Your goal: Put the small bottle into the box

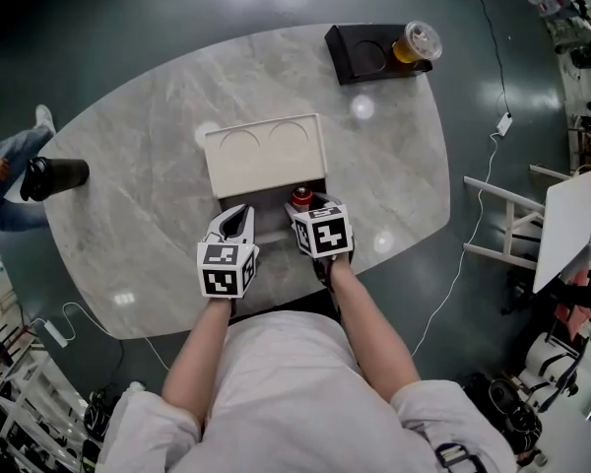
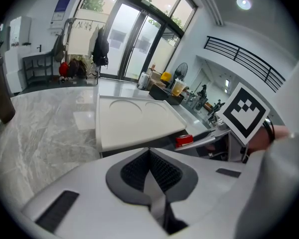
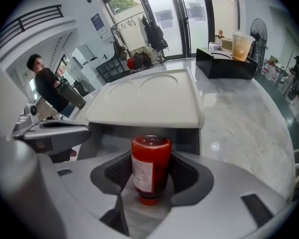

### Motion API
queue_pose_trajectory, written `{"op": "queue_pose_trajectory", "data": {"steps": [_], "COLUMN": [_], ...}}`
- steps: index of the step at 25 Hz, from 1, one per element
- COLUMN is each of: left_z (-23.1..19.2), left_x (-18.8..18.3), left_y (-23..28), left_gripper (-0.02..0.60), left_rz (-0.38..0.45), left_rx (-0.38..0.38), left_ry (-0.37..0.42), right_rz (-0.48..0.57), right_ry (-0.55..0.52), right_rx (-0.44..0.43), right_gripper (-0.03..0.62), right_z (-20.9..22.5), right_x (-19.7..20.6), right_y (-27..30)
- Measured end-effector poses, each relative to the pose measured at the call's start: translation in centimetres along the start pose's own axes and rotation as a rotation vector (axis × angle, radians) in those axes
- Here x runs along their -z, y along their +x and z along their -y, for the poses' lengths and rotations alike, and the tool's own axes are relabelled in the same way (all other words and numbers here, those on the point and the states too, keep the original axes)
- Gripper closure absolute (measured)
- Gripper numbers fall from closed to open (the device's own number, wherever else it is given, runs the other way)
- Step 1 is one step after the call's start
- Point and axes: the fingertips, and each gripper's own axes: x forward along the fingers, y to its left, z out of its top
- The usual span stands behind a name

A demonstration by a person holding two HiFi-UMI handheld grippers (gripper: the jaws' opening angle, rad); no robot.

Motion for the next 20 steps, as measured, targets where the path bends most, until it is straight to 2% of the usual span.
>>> {"op": "queue_pose_trajectory", "data": {"steps": [8, 20], "left_z": [-0.3, -0.5], "left_x": [0.57, 0.77], "left_y": [0.02, -0.07], "left_gripper": [0.56, 0.56], "left_rz": [-0.012, -0.021], "left_rx": [0.006, 0.016], "left_ry": [-0.002, -0.009], "right_rz": [-0.017, -0.051], "right_ry": [-0.001, -0.06], "right_rx": [0.013, 0.038], "right_gripper": [0.358, 0.358], "right_z": [0.01, -0.2], "right_x": [0.31, 0.26], "right_y": [0.33, 0.89]}}
